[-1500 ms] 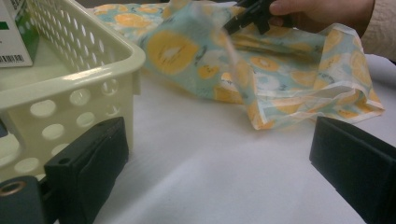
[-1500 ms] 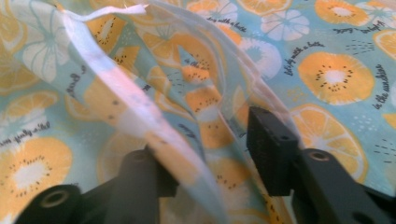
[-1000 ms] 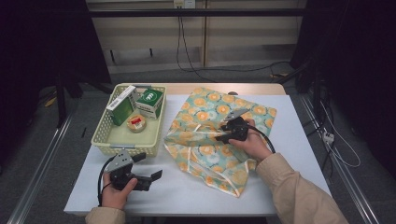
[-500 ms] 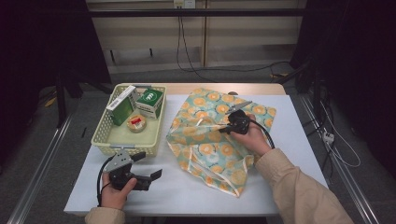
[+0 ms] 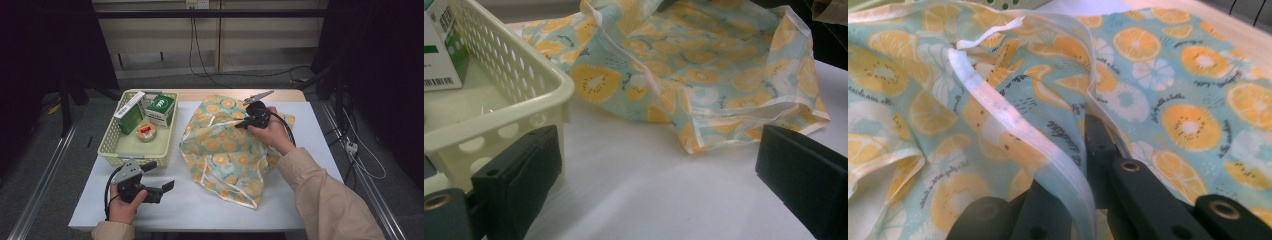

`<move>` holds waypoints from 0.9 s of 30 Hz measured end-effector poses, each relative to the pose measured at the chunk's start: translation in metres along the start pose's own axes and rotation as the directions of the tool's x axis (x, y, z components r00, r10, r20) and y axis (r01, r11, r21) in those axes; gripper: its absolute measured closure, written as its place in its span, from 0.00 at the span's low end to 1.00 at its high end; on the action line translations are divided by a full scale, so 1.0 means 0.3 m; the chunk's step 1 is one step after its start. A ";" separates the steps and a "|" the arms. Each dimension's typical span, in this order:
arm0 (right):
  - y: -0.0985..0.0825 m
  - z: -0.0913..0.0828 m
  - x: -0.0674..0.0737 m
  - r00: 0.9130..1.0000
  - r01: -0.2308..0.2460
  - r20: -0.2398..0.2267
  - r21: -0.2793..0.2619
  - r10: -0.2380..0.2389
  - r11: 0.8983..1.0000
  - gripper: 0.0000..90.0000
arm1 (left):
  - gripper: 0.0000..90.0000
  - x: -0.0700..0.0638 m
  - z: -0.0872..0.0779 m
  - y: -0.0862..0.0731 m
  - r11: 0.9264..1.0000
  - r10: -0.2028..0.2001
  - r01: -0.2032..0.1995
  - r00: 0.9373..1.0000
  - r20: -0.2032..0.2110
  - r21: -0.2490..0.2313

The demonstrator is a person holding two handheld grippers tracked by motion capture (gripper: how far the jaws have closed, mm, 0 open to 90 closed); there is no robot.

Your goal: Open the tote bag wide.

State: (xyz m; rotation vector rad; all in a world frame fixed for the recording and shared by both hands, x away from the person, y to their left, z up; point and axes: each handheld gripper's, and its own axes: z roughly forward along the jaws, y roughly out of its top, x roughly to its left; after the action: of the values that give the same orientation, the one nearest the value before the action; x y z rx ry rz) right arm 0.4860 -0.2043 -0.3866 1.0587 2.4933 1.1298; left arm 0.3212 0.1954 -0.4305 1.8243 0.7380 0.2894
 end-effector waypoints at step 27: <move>0.039 -0.052 -0.009 1.000 -0.006 0.003 0.032 0.006 0.999 1.00 | 0.05 -0.003 -0.009 0.087 1.000 0.013 -0.013 1.000 0.000 -0.011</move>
State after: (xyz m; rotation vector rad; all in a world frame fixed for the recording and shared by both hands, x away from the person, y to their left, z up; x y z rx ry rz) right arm 0.4872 -0.2099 -0.3676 1.0758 2.5159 1.0922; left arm 0.3280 0.1914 -0.4054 1.8195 0.7229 0.3013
